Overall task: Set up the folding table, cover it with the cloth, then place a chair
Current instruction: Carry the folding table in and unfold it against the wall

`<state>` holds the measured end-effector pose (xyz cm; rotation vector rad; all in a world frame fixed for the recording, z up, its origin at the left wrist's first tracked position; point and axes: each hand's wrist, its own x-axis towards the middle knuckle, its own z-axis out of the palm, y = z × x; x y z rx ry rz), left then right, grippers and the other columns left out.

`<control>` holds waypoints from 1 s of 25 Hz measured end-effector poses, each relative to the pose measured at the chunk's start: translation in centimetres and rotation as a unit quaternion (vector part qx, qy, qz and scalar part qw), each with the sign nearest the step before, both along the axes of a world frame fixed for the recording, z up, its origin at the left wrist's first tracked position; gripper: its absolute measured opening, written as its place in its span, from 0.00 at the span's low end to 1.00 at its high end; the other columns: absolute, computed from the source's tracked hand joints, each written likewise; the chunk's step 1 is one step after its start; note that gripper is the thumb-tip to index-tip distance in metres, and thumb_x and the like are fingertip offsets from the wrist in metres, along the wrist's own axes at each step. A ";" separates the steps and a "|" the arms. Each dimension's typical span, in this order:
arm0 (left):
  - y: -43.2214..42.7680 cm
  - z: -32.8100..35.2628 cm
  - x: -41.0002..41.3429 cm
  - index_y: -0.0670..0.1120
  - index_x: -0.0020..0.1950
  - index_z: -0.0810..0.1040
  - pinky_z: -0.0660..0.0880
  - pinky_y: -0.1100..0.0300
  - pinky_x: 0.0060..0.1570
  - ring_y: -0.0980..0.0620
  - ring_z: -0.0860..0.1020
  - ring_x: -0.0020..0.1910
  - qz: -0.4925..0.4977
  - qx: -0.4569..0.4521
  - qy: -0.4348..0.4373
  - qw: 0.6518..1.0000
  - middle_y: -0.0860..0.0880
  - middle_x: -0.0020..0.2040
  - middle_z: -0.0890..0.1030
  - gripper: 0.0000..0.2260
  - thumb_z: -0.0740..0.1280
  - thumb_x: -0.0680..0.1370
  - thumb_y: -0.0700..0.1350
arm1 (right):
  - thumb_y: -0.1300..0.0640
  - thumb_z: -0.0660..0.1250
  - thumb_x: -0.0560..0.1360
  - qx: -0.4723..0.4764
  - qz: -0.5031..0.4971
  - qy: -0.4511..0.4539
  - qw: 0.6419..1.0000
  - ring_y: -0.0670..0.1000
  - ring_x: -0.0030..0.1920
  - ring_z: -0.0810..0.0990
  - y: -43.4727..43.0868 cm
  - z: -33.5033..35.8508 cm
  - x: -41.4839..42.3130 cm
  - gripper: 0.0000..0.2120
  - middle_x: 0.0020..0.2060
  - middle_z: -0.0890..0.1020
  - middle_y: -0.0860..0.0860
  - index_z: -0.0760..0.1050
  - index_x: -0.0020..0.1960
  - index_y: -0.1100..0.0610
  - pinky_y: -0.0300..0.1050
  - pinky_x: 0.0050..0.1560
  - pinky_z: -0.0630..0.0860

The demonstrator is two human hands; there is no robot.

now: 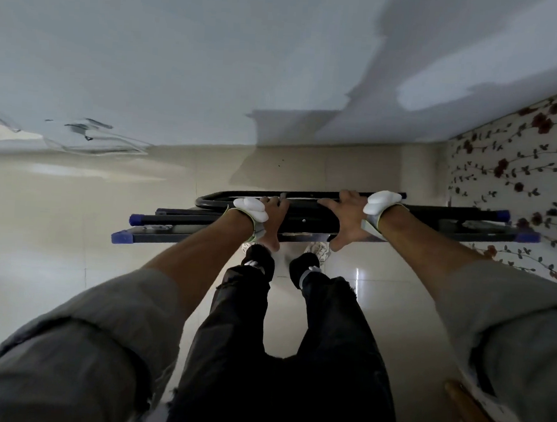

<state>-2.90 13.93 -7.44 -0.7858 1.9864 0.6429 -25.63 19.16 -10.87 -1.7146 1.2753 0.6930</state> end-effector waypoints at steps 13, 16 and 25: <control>7.4 11.1 27.5 0.46 0.78 0.56 0.73 0.47 0.61 0.40 0.70 0.67 0.158 -0.023 0.017 0.987 0.42 0.69 0.70 0.48 0.77 0.66 0.55 | 0.23 0.68 0.51 0.022 0.110 -0.033 0.993 0.55 0.50 0.74 1.4 10.5 27.2 0.54 0.54 0.70 0.51 0.58 0.73 0.42 0.50 0.49 0.75; 9.9 11.7 36.1 0.47 0.79 0.53 0.72 0.45 0.63 0.40 0.71 0.67 0.181 -0.015 0.026 0.983 0.42 0.70 0.69 0.50 0.77 0.65 0.56 | 0.21 0.68 0.49 -0.007 0.154 -0.013 0.988 0.56 0.52 0.75 2.3 11.8 35.6 0.56 0.56 0.72 0.52 0.59 0.72 0.42 0.53 0.54 0.77; 9.8 12.0 54.7 0.49 0.77 0.58 0.78 0.47 0.56 0.42 0.76 0.59 0.300 -0.026 0.059 0.952 0.46 0.66 0.72 0.45 0.75 0.64 0.50 | 0.22 0.71 0.49 -0.014 0.246 -0.019 0.969 0.52 0.49 0.78 -3.3 14.6 54.9 0.53 0.50 0.78 0.49 0.67 0.68 0.45 0.47 0.50 0.77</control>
